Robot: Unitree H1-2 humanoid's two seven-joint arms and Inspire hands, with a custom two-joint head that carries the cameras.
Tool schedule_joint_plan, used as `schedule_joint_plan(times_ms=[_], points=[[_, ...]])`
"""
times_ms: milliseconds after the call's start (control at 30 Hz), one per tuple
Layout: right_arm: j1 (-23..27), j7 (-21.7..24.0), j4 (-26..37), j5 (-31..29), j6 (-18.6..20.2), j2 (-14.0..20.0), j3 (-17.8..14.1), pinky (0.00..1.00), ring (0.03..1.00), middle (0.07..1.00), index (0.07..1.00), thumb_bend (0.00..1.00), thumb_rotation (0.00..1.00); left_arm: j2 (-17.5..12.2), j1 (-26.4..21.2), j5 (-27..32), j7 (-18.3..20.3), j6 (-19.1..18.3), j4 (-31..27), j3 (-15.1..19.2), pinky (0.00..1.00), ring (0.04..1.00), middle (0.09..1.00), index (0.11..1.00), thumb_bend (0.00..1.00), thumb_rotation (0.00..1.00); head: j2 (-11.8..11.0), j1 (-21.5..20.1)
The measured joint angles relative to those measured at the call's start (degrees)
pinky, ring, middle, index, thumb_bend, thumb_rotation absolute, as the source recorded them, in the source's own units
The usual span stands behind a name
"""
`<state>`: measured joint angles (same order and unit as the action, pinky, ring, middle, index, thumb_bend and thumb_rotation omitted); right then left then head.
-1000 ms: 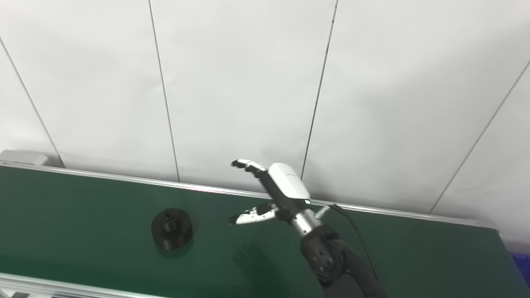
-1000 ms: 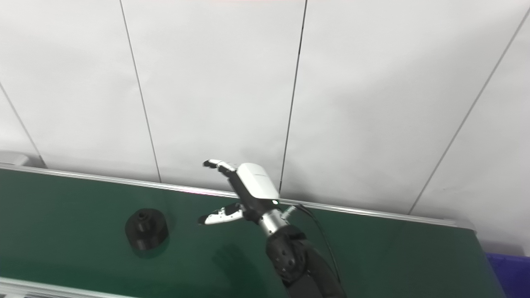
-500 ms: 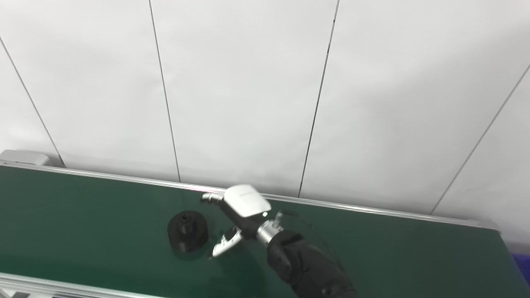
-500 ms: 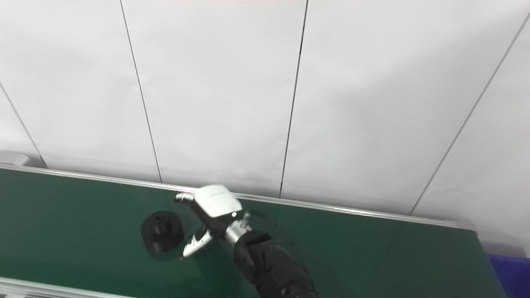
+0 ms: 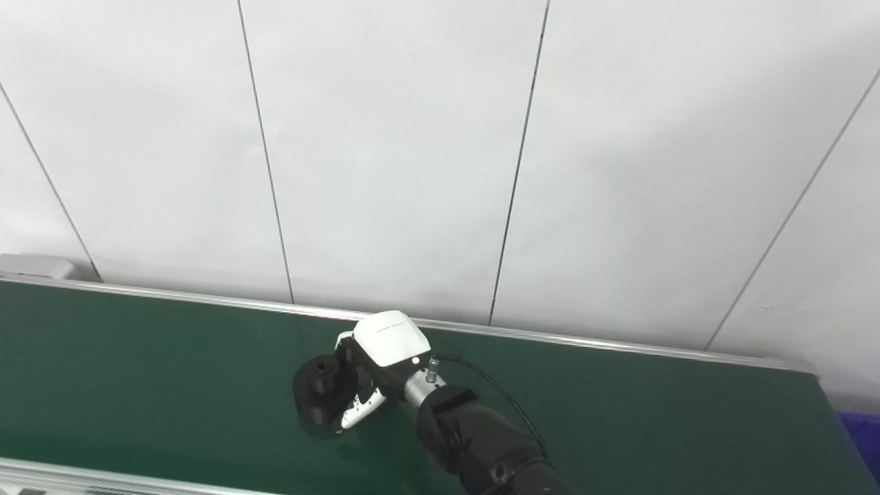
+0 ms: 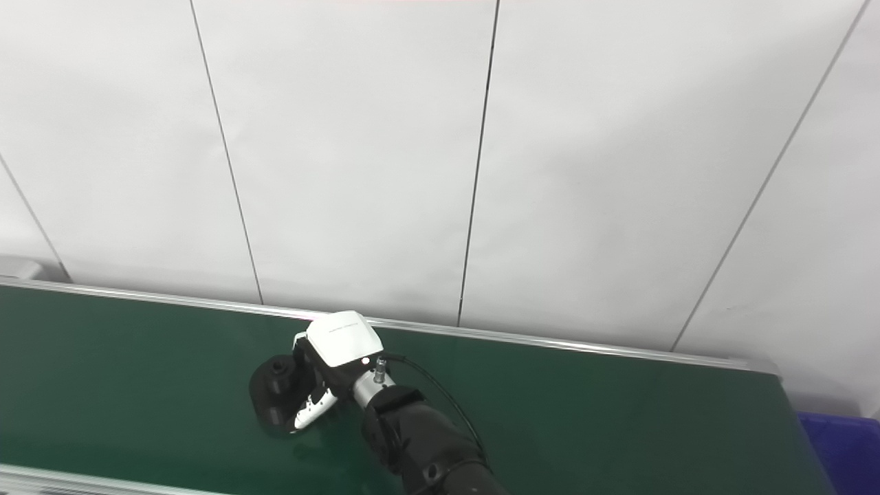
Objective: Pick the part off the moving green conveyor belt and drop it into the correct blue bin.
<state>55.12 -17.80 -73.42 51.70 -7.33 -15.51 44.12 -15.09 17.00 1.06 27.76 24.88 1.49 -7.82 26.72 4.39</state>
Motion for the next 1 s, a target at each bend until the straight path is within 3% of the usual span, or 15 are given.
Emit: schedule_joint_plan(times_ms=[167, 433, 633, 867, 1000], points=[[0.2, -2.7, -1.5, 0.0, 3.2, -1.0, 1.2, 0.19, 0.248, 0.339, 0.490, 0.94, 0.44, 0.0, 0.0, 0.0, 0.0, 0.0, -0.4, 0.0, 0.78, 0.861, 0.881, 0.854, 0.47, 0.59, 0.2, 0.0], [0.4, -4.5, -2.8, 0.1, 5.8, -2.6, 2.7, 0.15, 0.213, 0.294, 0.424, 0.94, 0.49, 0.0, 0.5, 0.1, 0.0, 0.0, -0.5, 0.2, 0.78, 0.861, 0.882, 0.856, 0.47, 0.59, 0.4, -0.1], [0.4, -4.5, -2.7, 0.0, 7.4, -2.7, 3.6, 0.15, 0.218, 0.302, 0.442, 0.93, 0.50, -0.3, 0.6, 0.1, -0.1, 0.0, -0.5, 0.2, 0.78, 0.863, 0.883, 0.857, 0.47, 0.59, 0.5, -0.2], [0.1, -5.6, -2.7, -0.1, 7.7, -2.7, 3.9, 0.17, 0.235, 0.328, 0.449, 0.80, 0.45, -0.4, 0.6, 0.5, 0.0, 0.0, -0.5, 0.3, 0.78, 0.861, 0.881, 0.854, 0.47, 0.58, 0.7, -0.4], [-0.3, -7.5, -2.7, 0.0, 7.8, -2.8, 4.8, 0.13, 0.193, 0.278, 0.387, 0.69, 0.30, -0.4, 0.6, 1.2, 0.2, 0.0, -0.5, 0.4, 0.79, 0.861, 0.880, 0.854, 0.48, 0.57, 0.7, -1.1]])
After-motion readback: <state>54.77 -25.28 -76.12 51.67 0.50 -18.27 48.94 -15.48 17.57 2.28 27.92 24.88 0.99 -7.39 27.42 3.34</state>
